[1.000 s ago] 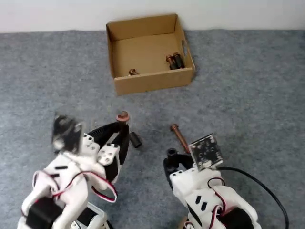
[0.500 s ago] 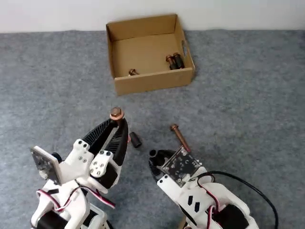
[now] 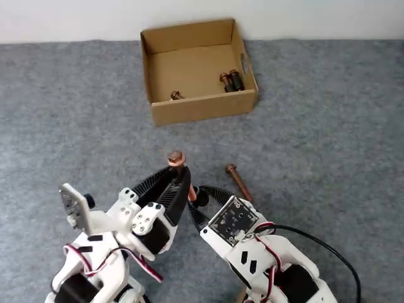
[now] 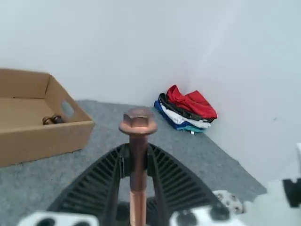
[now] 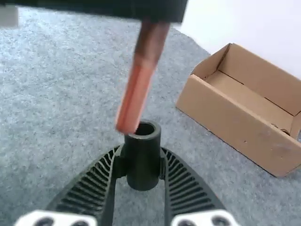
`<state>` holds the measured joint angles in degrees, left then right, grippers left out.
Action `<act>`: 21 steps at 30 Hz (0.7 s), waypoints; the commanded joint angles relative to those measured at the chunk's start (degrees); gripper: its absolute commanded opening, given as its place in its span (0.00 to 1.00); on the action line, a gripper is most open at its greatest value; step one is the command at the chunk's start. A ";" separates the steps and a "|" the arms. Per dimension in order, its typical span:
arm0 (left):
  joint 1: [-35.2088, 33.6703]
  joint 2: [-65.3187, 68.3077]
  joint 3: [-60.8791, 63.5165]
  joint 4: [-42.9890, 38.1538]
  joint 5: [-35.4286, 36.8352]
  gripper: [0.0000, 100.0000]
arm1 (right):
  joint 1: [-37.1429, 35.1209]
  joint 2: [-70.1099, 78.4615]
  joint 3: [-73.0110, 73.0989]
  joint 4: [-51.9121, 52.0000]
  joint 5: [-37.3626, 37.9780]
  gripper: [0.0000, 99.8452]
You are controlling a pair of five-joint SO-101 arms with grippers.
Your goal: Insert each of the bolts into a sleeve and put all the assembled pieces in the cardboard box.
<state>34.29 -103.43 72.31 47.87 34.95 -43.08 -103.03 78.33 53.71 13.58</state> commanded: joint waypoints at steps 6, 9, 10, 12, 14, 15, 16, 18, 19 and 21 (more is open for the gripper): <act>-3.34 -0.09 2.86 -7.56 0.53 0.00 | -0.31 -0.57 -1.14 -1.63 0.62 0.01; -5.36 -0.18 4.18 -9.05 0.70 0.00 | -0.31 -0.57 -1.14 -1.36 0.62 0.01; -5.54 -0.18 4.35 -9.05 0.70 0.00 | -0.31 -0.57 -1.14 -1.27 0.62 0.01; -5.36 -0.18 4.35 -9.05 0.70 0.00 | -0.31 -0.57 -1.14 -1.27 0.62 0.01; -5.36 -0.18 4.35 -8.97 0.79 0.00 | -0.31 -0.57 -1.14 -1.27 0.62 0.01; -5.27 -0.18 4.35 -8.88 0.79 0.00 | -0.31 -0.57 -1.14 -1.36 0.62 0.01; -5.19 -0.18 4.35 -8.88 0.79 0.00 | -0.31 -0.57 -1.14 -1.45 0.62 0.01; -3.78 -0.18 4.44 -8.88 0.79 0.00 | -0.31 -0.57 -1.14 -1.45 0.62 0.01; -2.90 -0.09 4.44 -8.88 0.79 0.00 | -0.31 -0.57 -1.05 -1.45 0.62 0.01; -1.85 -0.09 4.62 -8.88 0.79 0.00 | -0.31 -0.57 -1.05 -1.45 0.62 0.01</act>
<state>31.03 -103.34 77.23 40.92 35.21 -43.08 -103.12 78.42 53.54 13.58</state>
